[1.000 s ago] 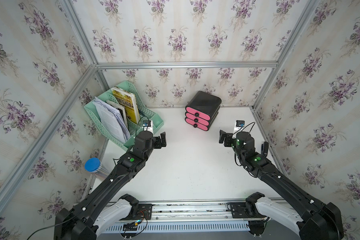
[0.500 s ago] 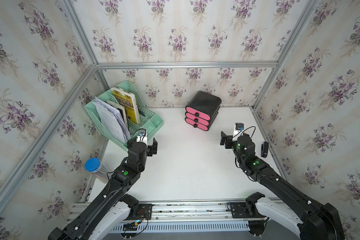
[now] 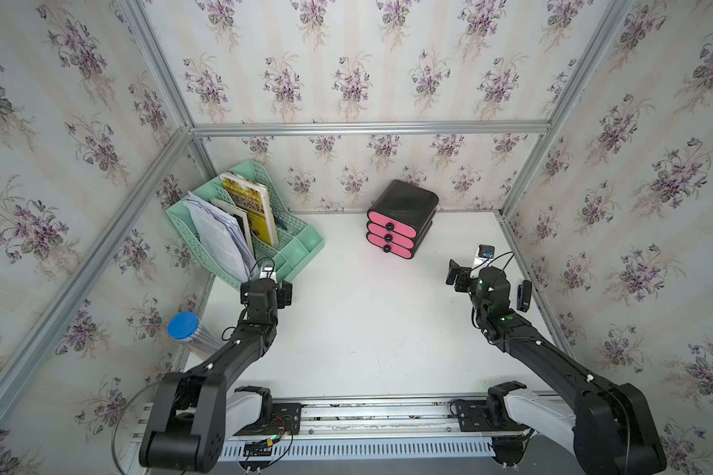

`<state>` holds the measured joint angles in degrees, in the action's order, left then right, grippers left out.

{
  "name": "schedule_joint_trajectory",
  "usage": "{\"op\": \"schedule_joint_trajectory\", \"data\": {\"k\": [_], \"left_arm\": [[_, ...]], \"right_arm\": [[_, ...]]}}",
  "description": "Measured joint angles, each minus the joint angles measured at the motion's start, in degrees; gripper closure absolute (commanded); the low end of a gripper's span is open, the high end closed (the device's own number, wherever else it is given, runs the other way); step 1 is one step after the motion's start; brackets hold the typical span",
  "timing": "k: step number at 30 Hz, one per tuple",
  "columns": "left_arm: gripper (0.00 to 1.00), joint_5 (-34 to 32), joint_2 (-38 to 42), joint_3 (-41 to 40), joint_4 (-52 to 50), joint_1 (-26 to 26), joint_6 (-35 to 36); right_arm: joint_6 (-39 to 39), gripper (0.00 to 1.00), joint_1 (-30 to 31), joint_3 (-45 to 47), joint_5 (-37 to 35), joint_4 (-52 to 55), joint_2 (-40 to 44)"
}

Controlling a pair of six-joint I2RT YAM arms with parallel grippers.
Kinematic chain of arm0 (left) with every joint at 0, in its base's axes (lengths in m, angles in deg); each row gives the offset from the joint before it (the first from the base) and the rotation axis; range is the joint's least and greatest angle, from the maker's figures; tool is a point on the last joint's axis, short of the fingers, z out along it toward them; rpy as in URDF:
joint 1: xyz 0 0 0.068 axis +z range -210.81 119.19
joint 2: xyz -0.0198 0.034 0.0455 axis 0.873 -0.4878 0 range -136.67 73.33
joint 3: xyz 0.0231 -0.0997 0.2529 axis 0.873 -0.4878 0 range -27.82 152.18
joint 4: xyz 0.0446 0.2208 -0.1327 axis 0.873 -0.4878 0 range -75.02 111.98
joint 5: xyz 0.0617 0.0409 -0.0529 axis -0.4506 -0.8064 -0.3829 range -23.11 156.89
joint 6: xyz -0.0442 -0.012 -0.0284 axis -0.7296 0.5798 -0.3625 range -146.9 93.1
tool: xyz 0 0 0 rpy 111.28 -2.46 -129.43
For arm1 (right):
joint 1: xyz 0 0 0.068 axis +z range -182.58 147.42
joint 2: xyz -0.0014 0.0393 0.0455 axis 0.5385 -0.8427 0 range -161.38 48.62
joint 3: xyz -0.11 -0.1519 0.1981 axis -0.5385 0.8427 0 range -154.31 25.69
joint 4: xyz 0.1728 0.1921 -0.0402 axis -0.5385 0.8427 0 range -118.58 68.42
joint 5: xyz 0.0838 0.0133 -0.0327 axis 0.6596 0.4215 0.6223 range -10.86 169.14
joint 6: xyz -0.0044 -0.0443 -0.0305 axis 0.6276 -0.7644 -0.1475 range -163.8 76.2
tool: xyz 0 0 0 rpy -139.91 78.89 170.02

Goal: Place the wired earphones into the drawer by color
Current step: Reset both arms

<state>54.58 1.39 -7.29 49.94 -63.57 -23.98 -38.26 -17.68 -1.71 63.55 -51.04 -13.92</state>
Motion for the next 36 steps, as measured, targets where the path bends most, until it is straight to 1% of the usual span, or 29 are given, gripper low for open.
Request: {"op": "schedule_joint_trajectory", "data": {"k": [2, 5, 9, 16, 26, 31, 36], "left_arm": [[0.01, 2.3, -4.2, -1.5, 7.7, 1.0, 0.0], [0.01, 6.5, -10.7, -0.5, 16.5, 1.5, 1.0], [0.01, 11.9, -13.7, 4.6, 14.2, 2.0, 1.0], [0.01, 12.9, -13.8, 5.1, 11.8, 2.5, 0.5], [0.01, 13.3, -13.8, 5.1, 11.3, 2.6, 0.5], [0.01, 13.3, -13.8, 5.1, 11.3, 2.6, 0.5], [0.01, 13.3, -13.8, 5.1, 11.3, 2.6, 0.5]], "right_arm": [[-1.0, 0.0, -0.6, 2.0, 0.3, -3.4, 0.1], [-2.3, 0.0, -1.5, 5.3, 0.3, -8.5, 0.1], [-4.0, 0.0, -2.3, 6.6, 0.4, -13.8, -2.9], [-5.1, 0.0, -4.1, 7.8, 1.5, -20.1, -8.5], [-5.7, 0.0, -5.1, 7.3, 3.0, -24.9, -12.7], [-6.5, 0.0, -7.1, 7.1, 4.1, -25.8, -14.0], [-7.0, 0.0, -8.9, 8.3, 5.6, -29.4, -15.6]]}}
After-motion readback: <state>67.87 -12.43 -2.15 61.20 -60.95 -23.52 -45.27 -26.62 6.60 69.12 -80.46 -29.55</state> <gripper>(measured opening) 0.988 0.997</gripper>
